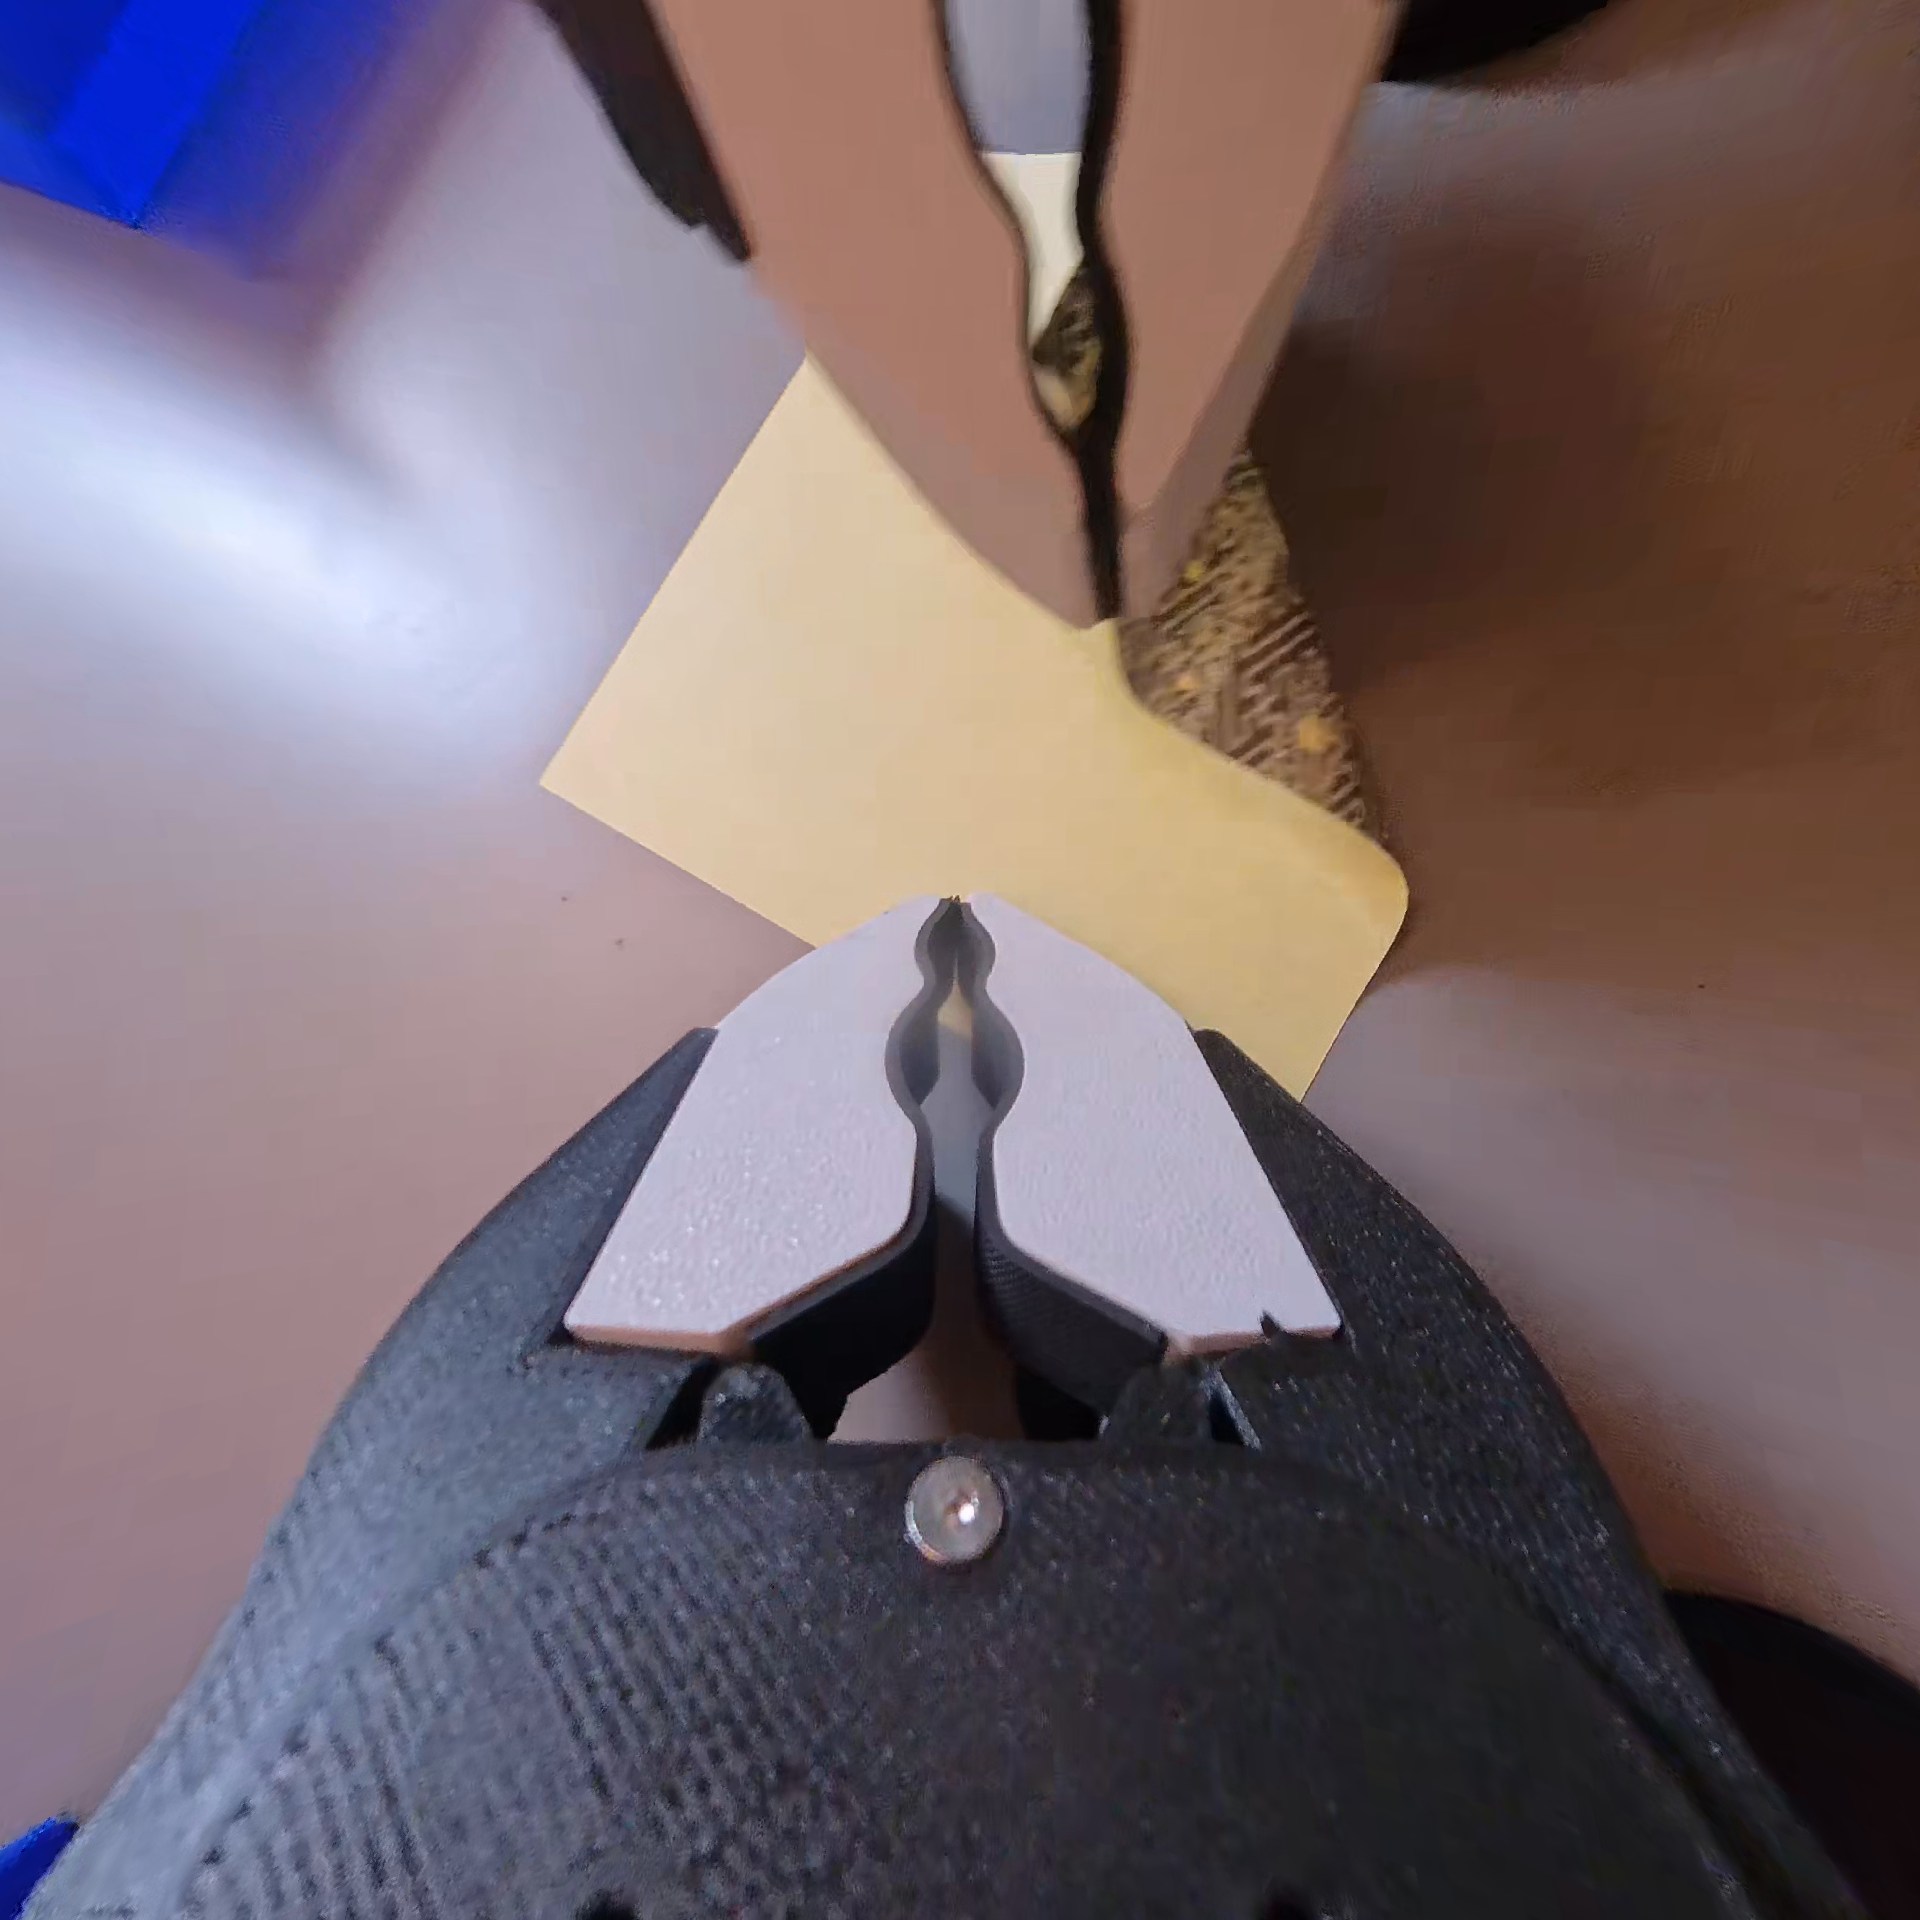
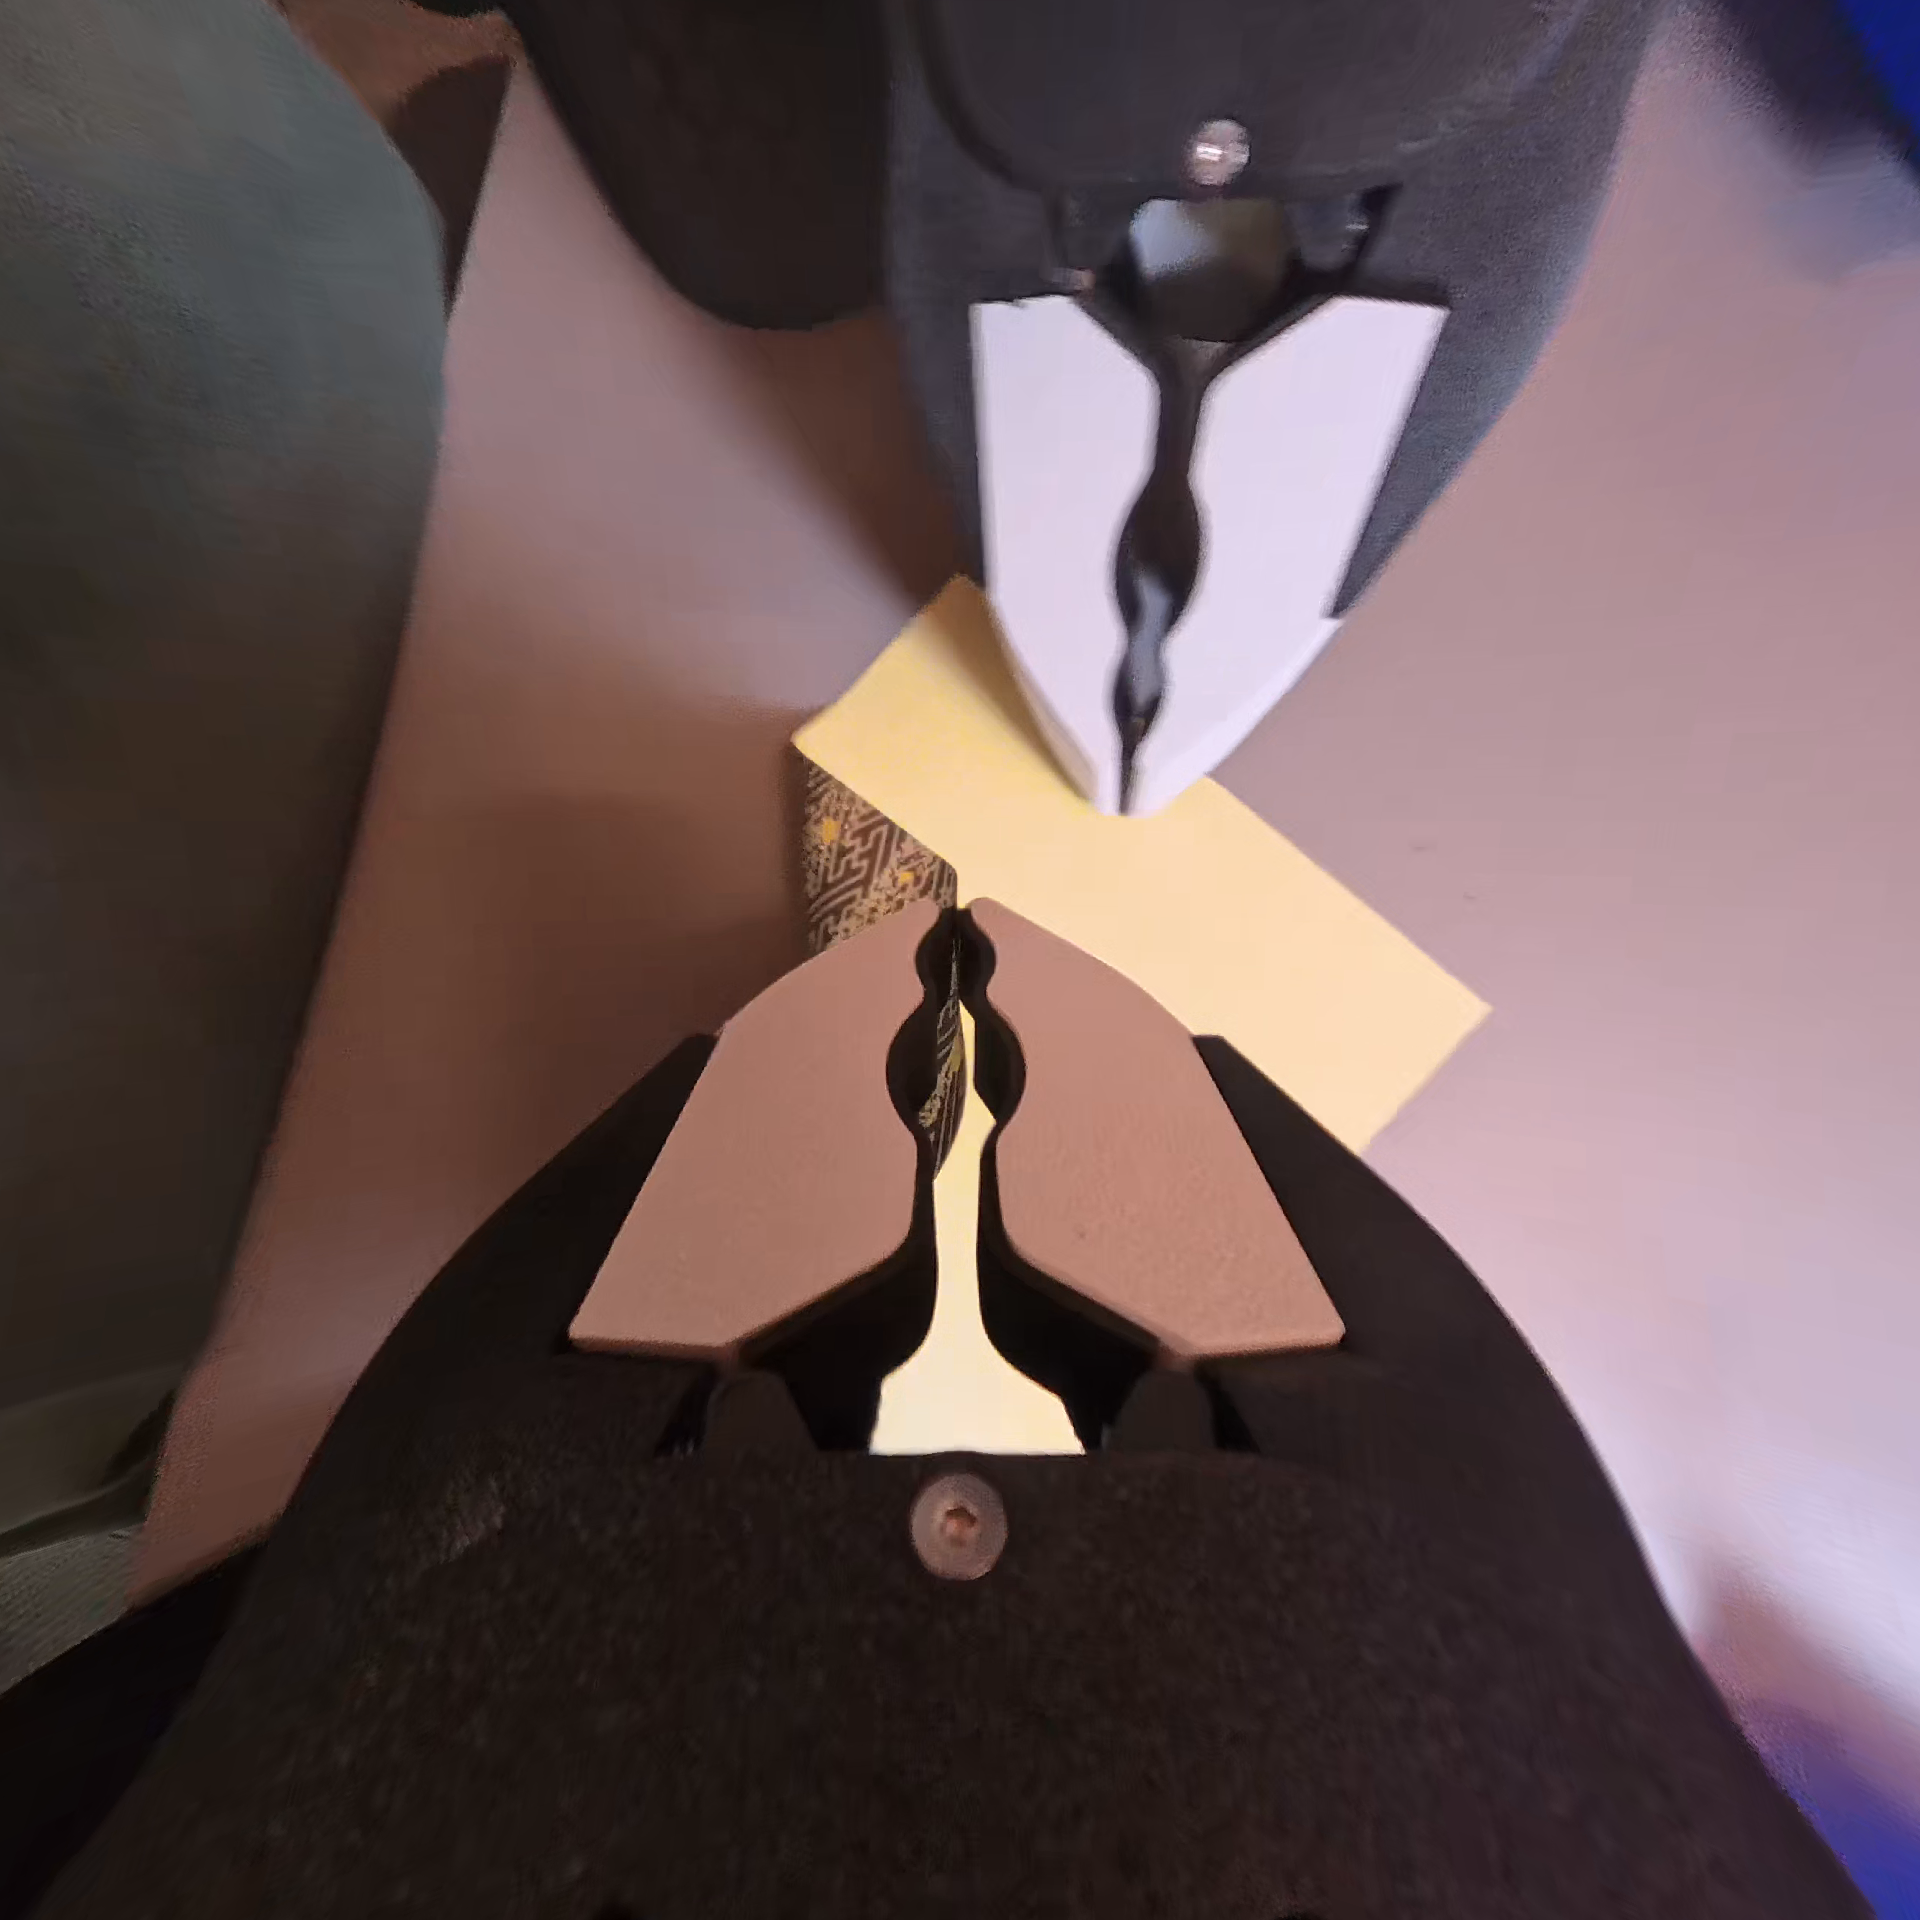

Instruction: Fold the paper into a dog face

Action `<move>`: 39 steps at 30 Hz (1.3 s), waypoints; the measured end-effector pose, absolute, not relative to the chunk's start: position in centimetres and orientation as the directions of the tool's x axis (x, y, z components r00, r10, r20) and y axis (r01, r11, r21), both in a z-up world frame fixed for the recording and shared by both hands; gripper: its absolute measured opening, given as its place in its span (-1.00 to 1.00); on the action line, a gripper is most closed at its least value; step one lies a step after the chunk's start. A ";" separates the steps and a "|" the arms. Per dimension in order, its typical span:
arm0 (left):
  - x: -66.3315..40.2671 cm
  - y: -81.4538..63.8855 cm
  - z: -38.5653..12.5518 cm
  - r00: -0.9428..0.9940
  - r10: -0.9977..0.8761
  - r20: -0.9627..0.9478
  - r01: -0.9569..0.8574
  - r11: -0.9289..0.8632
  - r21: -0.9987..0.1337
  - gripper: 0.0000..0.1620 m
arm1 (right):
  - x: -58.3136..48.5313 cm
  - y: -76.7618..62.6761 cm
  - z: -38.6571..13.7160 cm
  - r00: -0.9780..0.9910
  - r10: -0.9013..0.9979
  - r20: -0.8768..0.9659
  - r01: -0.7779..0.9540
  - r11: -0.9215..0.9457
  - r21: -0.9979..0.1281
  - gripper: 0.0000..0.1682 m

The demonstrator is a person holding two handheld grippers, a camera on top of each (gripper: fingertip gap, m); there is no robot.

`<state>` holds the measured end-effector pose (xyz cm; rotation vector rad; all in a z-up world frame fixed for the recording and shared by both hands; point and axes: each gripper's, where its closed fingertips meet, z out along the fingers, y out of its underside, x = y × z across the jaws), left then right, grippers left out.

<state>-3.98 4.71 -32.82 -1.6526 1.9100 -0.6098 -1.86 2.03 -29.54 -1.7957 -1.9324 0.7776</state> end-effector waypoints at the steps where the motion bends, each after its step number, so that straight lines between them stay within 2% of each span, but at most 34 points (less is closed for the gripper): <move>1: -3.9 4.4 -32.8 -0.117 -0.988 -0.101 -0.742 0.155 -0.652 -1.00 | -1.9 2.7 -29.8 -0.089 0.992 -0.084 0.779 0.017 -0.627 -1.00; 13: -3.5 2.9 -32.8 -0.206 -0.974 -0.094 -0.723 0.216 -0.656 -1.00 | -1.5 5.8 -32.2 0.008 0.998 -0.055 0.795 -0.040 -0.605 -1.00; 15: -3.7 3.8 -32.7 -0.174 -0.977 -0.120 -0.730 0.210 -0.650 -1.00 | -1.5 5.8 -32.5 0.008 0.999 -0.054 0.800 -0.038 -0.598 -1.00; 19: -3.4 6.4 -31.9 -0.036 -0.992 -0.117 -0.699 0.109 -0.707 -1.00 | -1.6 5.6 -32.8 0.006 0.998 -0.059 0.804 -0.040 -0.593 -1.00; 22: -3.5 7.7 -32.5 0.008 -0.984 -0.176 -0.730 0.114 -0.674 -1.00 | -1.7 5.5 -32.9 0.012 0.998 -0.055 0.807 -0.042 -0.589 -1.00; 28: -2.9 7.4 -32.8 -0.043 -0.966 -0.255 -0.744 0.201 -0.637 -1.00 | -1.7 4.9 -32.5 0.000 0.999 -0.046 0.799 -0.028 -0.600 -1.00; 32: -2.3 6.2 -32.8 -0.093 -0.970 -0.225 -0.719 0.222 -0.659 -1.00 | -1.6 5.8 -31.7 0.019 0.999 -0.031 0.780 -0.034 -0.624 -1.00; 39: -2.1 5.6 -32.7 -0.133 -0.966 -0.219 -0.700 0.249 -0.670 -1.00 | -1.6 5.7 -32.7 -0.004 1.000 -0.025 0.797 -0.012 -0.604 -0.98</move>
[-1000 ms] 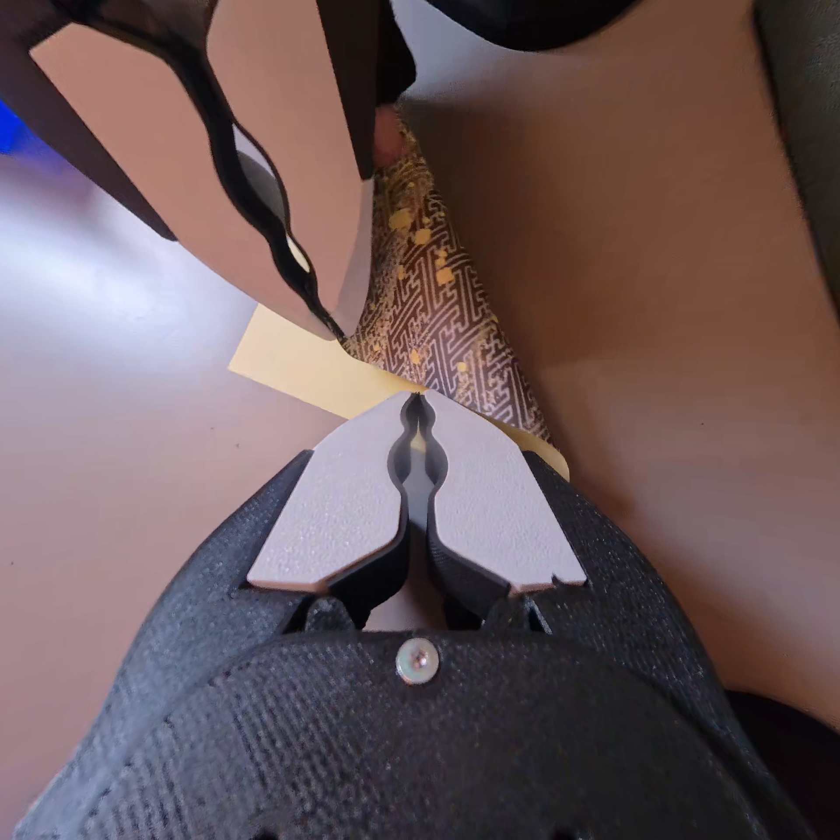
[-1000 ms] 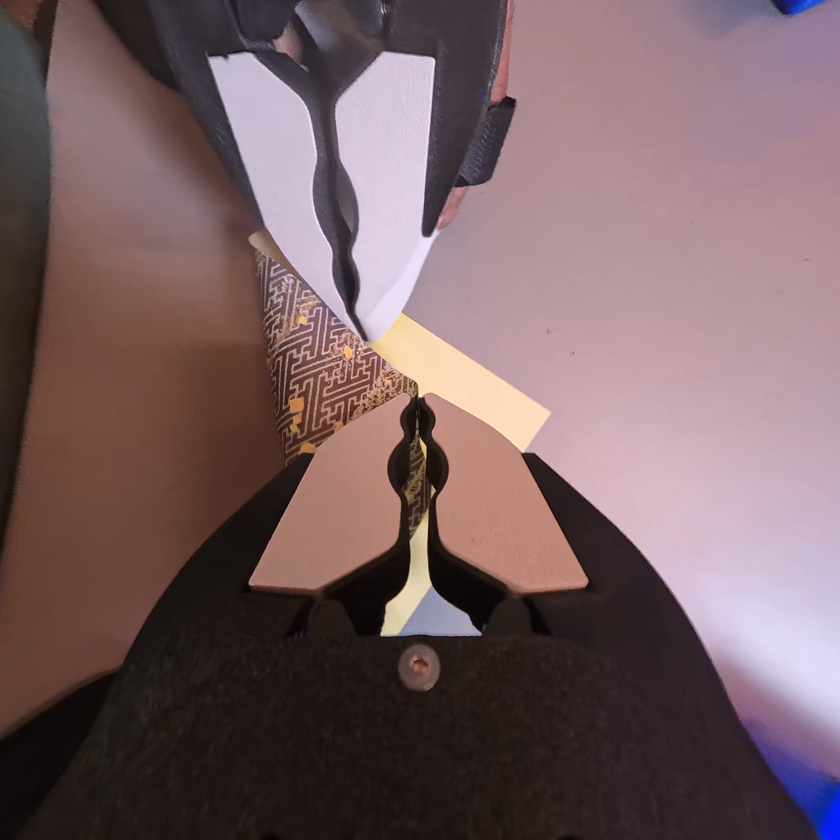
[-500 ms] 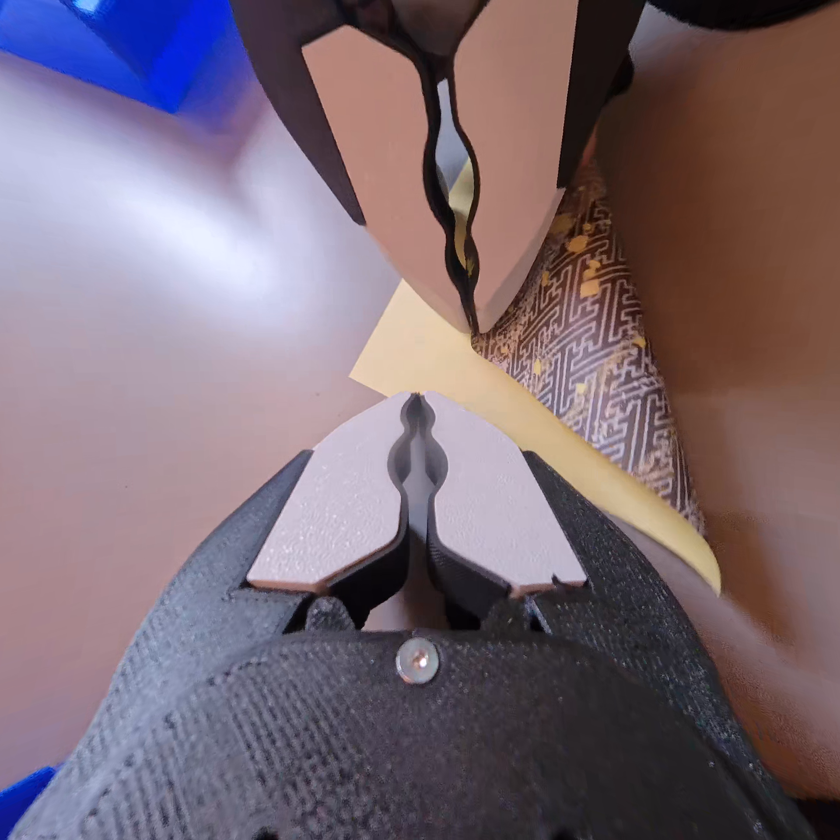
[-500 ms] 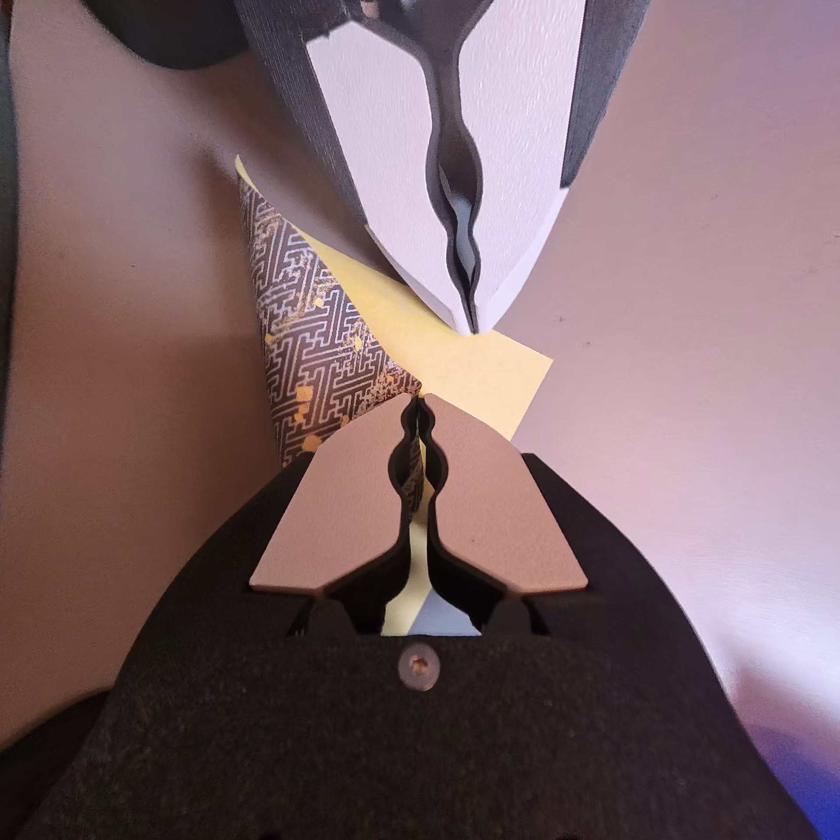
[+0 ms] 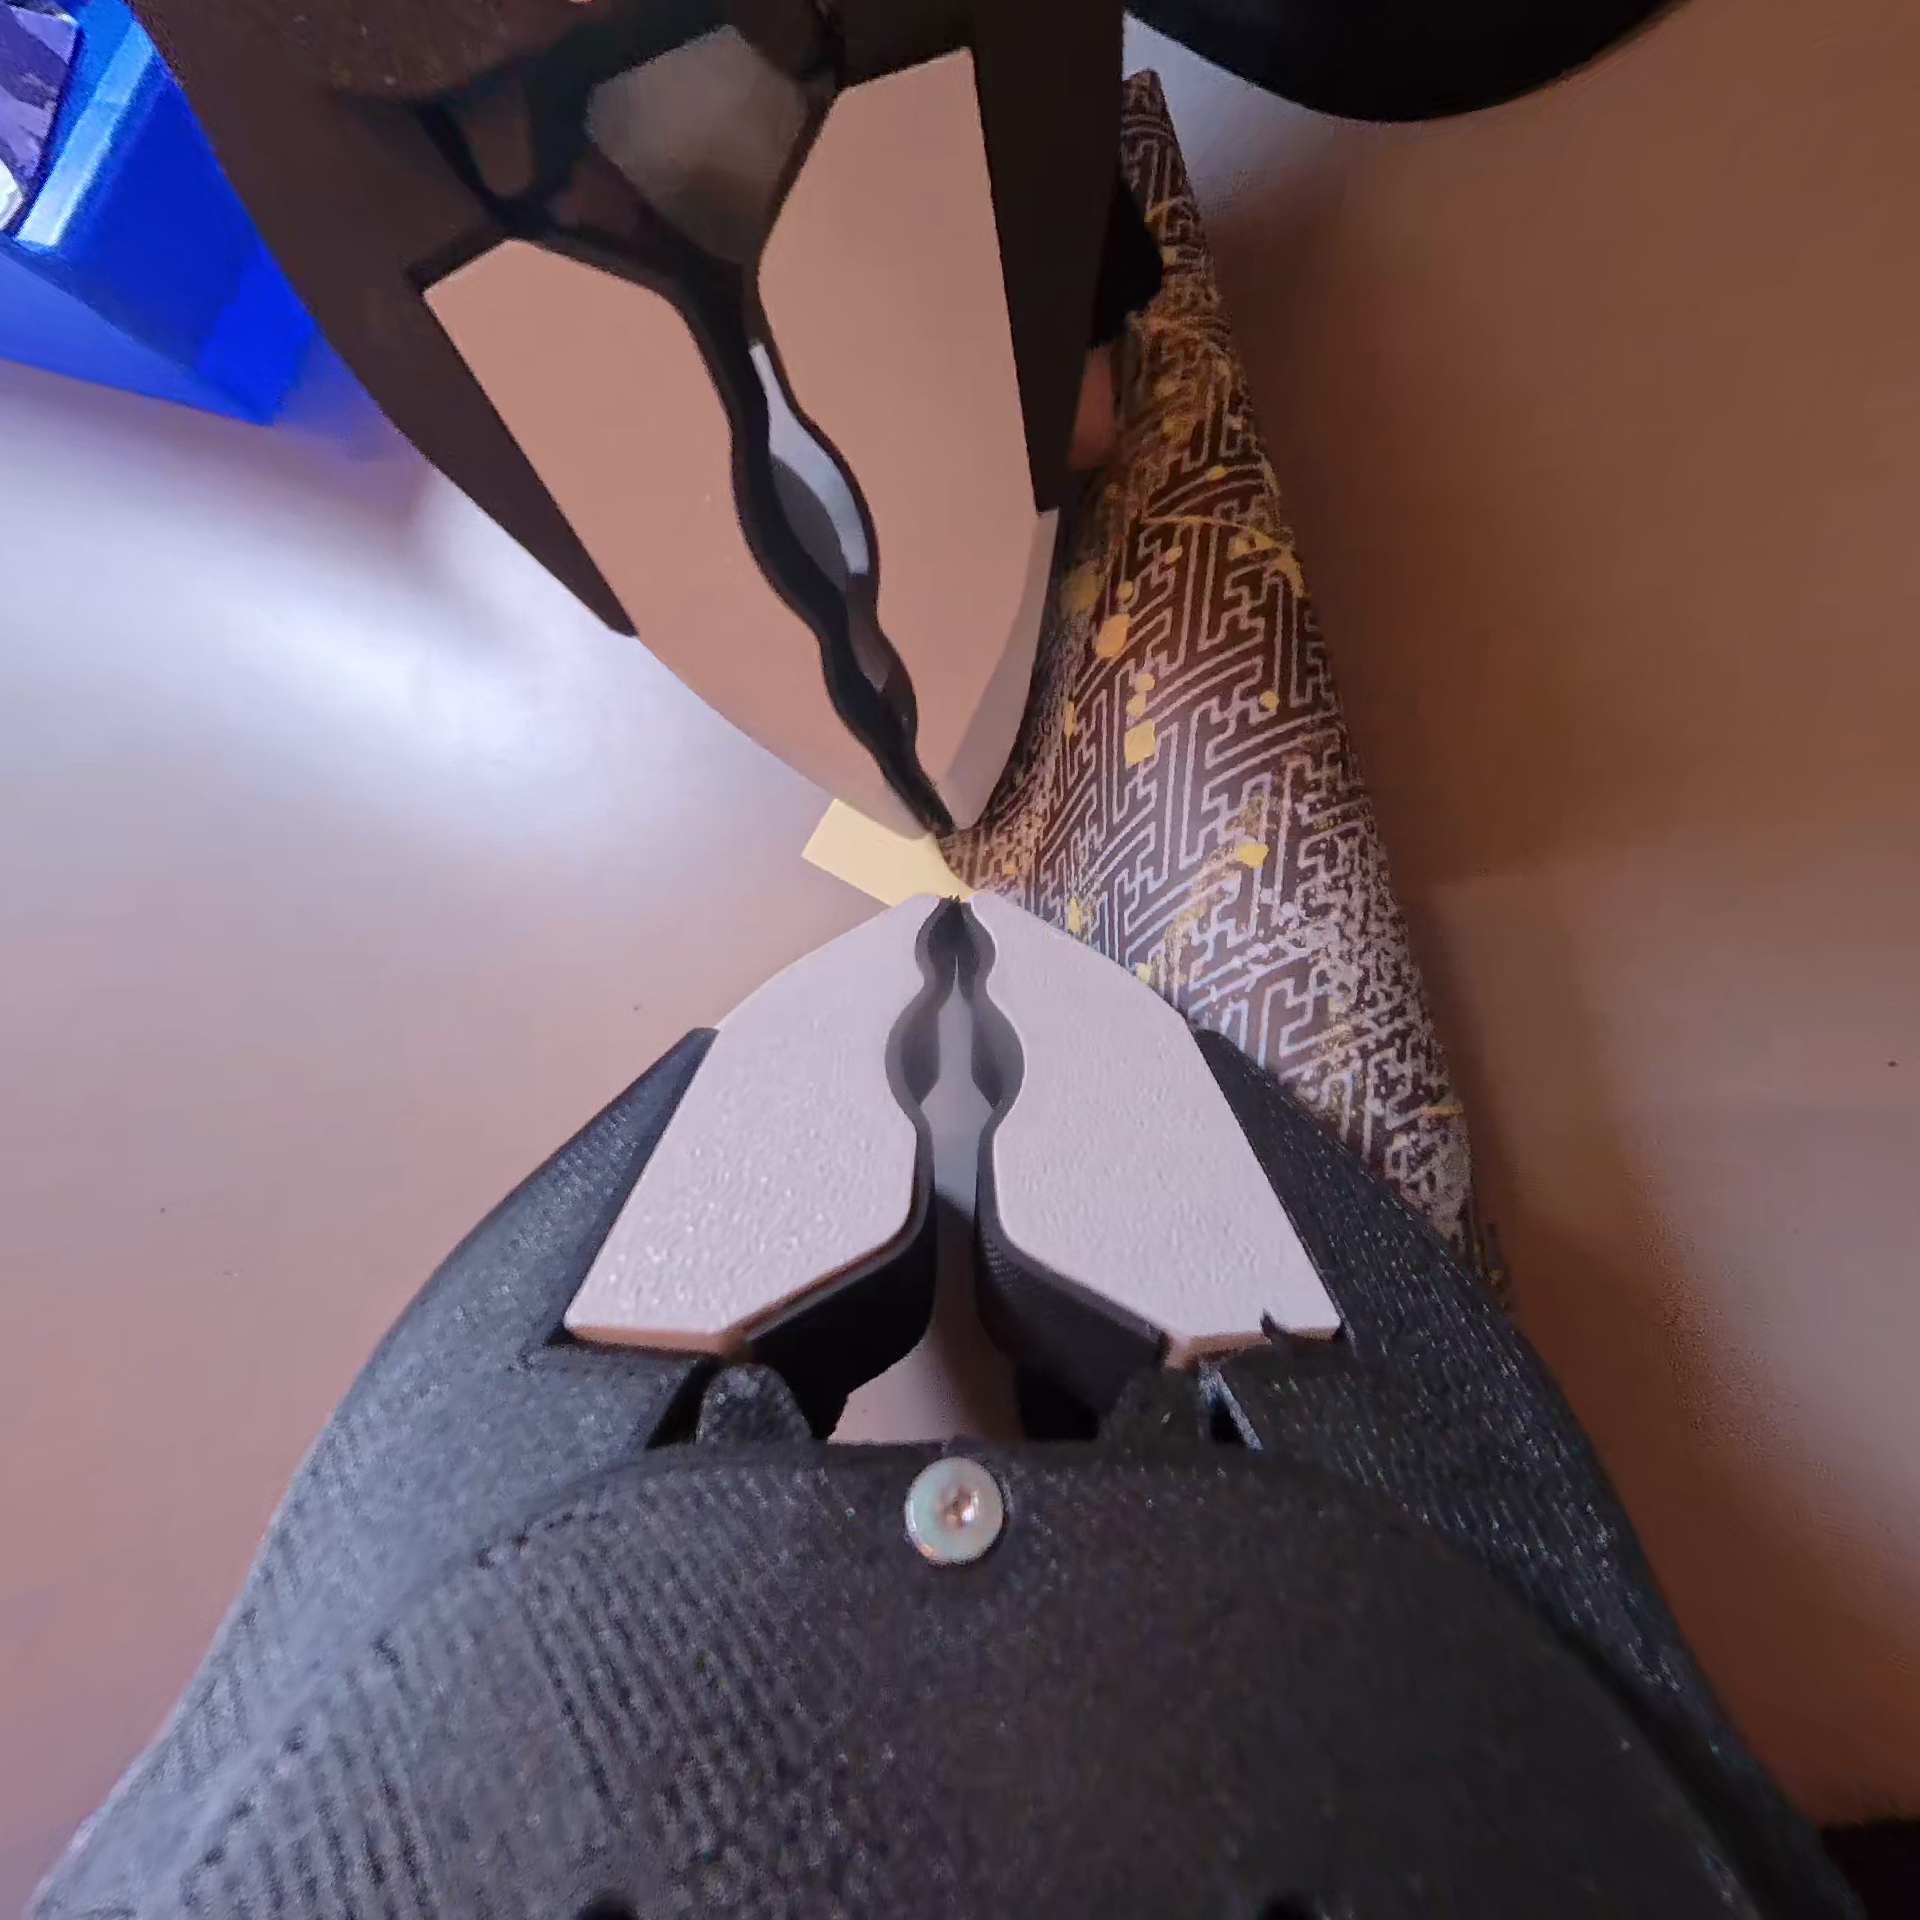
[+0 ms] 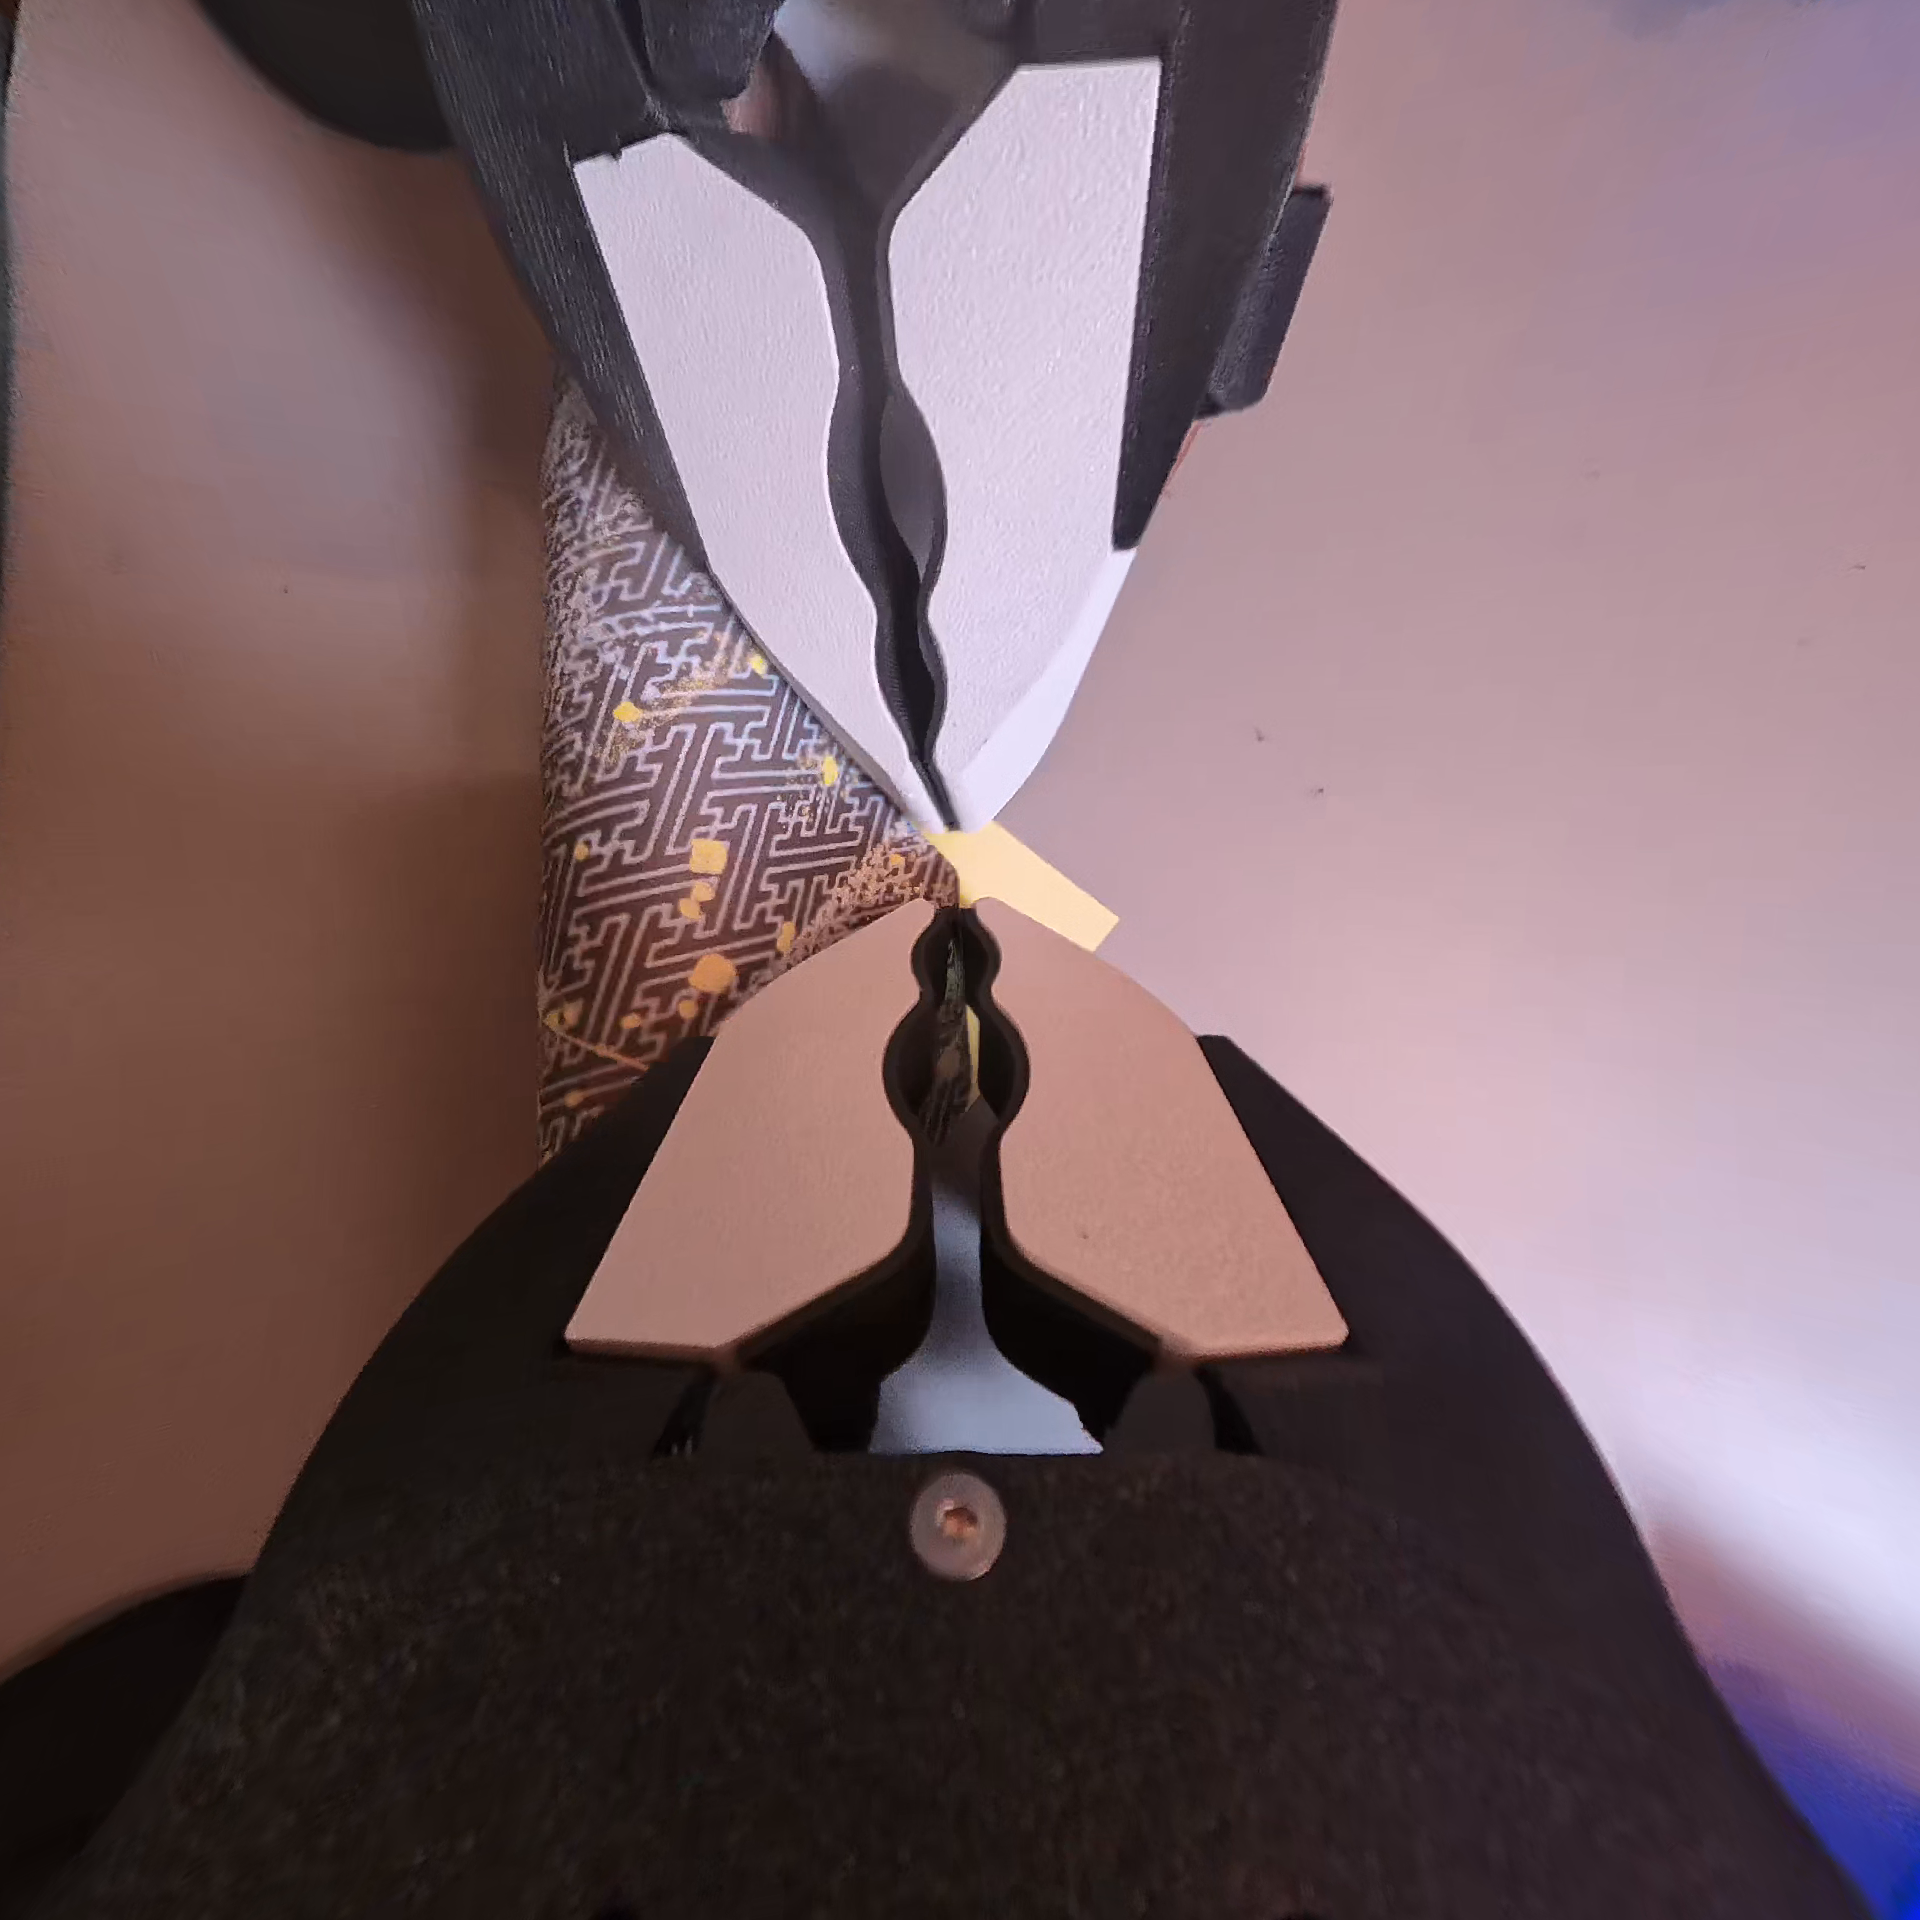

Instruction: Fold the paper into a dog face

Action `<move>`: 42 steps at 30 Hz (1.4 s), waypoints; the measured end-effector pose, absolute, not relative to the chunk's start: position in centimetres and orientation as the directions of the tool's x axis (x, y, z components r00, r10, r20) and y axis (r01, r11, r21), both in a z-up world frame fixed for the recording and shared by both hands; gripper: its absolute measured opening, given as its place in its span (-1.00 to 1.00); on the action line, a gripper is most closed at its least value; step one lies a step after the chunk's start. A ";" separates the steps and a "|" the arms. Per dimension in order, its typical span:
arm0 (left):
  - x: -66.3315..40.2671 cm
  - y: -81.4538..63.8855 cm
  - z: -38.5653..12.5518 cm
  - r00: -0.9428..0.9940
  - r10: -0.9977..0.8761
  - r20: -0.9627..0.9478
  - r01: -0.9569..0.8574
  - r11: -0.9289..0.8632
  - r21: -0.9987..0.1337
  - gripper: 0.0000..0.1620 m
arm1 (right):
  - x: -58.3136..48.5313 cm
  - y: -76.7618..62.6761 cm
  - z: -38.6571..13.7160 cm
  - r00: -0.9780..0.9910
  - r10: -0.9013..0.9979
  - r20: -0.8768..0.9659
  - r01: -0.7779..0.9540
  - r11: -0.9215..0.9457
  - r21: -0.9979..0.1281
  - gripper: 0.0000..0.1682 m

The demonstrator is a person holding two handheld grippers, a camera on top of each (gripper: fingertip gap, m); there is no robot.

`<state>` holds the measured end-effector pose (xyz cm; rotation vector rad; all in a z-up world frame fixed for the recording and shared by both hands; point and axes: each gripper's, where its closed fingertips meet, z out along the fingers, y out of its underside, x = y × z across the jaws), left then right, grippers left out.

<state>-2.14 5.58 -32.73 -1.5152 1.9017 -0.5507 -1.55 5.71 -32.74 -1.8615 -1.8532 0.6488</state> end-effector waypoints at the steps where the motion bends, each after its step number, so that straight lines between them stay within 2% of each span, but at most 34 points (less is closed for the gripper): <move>1: -2.1 5.4 -32.7 -0.136 -0.968 -0.209 -0.695 0.244 -0.677 -1.00 | -1.6 5.8 -32.7 -0.006 1.000 -0.015 0.799 -0.004 -0.602 -0.97; 42: -2.5 6.0 -32.7 -0.116 -0.971 -0.209 -0.698 0.229 -0.678 -1.00 | -2.2 6.6 -32.8 -0.058 0.995 0.081 0.773 0.097 -0.627 -0.99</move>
